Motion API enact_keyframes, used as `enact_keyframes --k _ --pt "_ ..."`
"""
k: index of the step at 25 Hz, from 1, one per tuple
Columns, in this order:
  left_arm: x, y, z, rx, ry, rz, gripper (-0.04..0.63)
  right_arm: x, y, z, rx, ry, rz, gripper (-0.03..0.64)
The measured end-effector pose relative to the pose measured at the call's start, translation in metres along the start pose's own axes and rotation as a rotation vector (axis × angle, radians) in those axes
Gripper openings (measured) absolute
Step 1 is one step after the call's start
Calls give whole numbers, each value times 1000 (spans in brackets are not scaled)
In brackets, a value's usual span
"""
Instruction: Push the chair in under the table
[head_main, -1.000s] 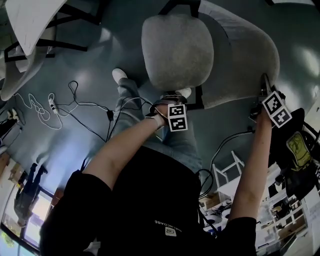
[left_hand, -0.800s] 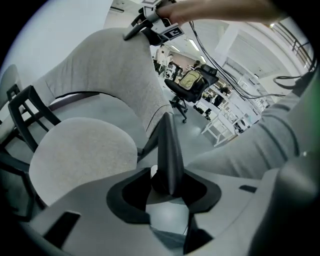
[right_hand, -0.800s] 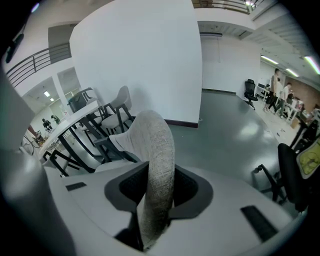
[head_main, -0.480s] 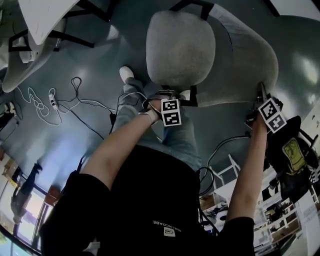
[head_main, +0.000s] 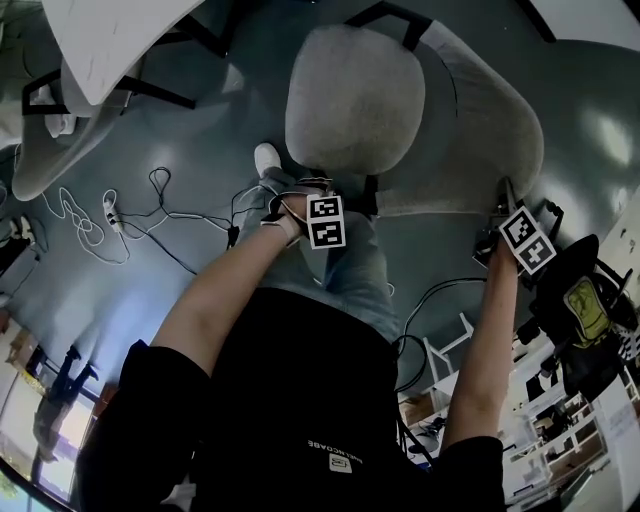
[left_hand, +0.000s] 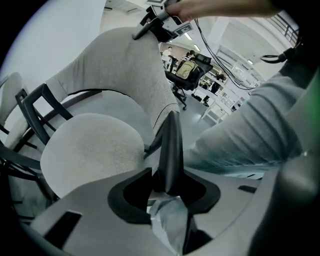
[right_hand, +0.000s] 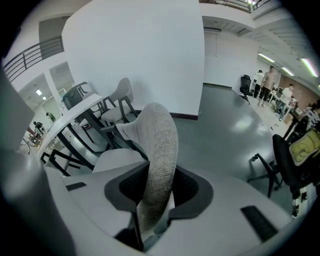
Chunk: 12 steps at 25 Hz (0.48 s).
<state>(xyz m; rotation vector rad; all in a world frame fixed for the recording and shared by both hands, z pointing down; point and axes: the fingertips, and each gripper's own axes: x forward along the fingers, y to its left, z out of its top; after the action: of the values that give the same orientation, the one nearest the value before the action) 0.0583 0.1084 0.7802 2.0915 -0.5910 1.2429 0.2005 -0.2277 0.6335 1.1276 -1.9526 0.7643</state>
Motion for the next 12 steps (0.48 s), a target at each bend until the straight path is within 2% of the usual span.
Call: enact_keyframes --k 12 --pt "-39 41 -68 72 54 9 141 -3 57 -23 19 32 -18 120"
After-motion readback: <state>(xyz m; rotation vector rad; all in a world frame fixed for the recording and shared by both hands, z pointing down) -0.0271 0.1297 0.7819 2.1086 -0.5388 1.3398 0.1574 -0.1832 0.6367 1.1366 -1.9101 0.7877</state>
